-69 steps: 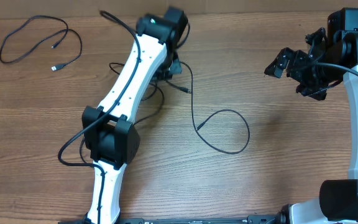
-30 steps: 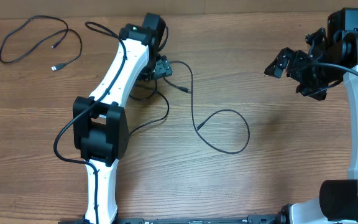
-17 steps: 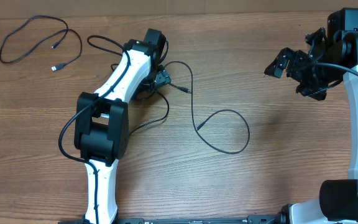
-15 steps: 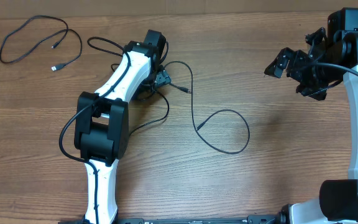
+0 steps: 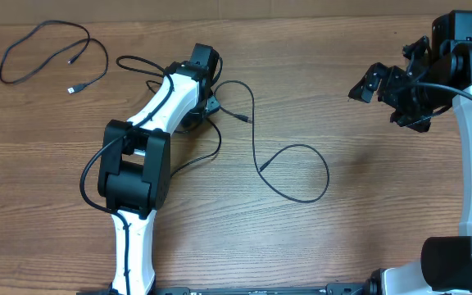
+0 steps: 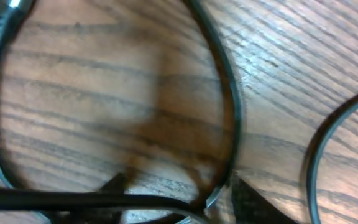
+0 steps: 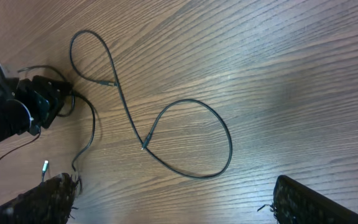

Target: Untangle cables

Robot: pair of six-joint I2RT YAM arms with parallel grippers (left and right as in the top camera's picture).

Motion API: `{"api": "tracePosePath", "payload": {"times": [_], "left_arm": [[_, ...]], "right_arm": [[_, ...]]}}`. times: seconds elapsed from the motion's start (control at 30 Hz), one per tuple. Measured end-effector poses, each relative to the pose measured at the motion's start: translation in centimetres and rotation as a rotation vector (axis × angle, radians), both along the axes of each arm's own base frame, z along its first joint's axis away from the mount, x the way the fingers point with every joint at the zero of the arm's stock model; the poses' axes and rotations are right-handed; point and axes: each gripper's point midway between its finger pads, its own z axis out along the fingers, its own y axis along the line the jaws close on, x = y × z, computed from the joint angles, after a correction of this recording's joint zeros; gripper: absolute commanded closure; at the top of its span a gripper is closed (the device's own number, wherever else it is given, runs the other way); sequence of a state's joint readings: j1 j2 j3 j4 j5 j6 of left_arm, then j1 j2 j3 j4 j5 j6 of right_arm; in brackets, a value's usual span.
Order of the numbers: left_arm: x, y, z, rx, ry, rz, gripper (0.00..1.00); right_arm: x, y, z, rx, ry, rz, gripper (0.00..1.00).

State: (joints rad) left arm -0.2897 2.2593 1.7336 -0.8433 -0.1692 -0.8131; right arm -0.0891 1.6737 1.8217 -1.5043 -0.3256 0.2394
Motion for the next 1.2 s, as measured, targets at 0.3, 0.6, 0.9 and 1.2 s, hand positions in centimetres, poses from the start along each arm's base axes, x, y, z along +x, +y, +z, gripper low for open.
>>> {"api": "tracePosePath", "payload": {"times": [0.3,0.6,0.9,1.2], "left_arm": [[-0.4,-0.6,0.3,-0.028,0.030,-0.048,0.96],[0.9,-2.0,6.4,-0.088,0.009,-0.101,0.96],[1.9,-4.5,13.2,-0.225,-0.090,-0.176,0.96],[2.6,-8.0,24.5,-0.456,-0.320,-0.296,0.96]], "right_arm": [[0.0,0.0,0.0,0.000,0.000,0.000,0.00],[0.0,0.0,0.0,0.000,-0.001,0.000,0.00],[0.0,0.0,0.0,0.000,-0.001,0.000,0.00],[0.0,0.0,0.0,0.000,-0.001,0.000,0.00]]}}
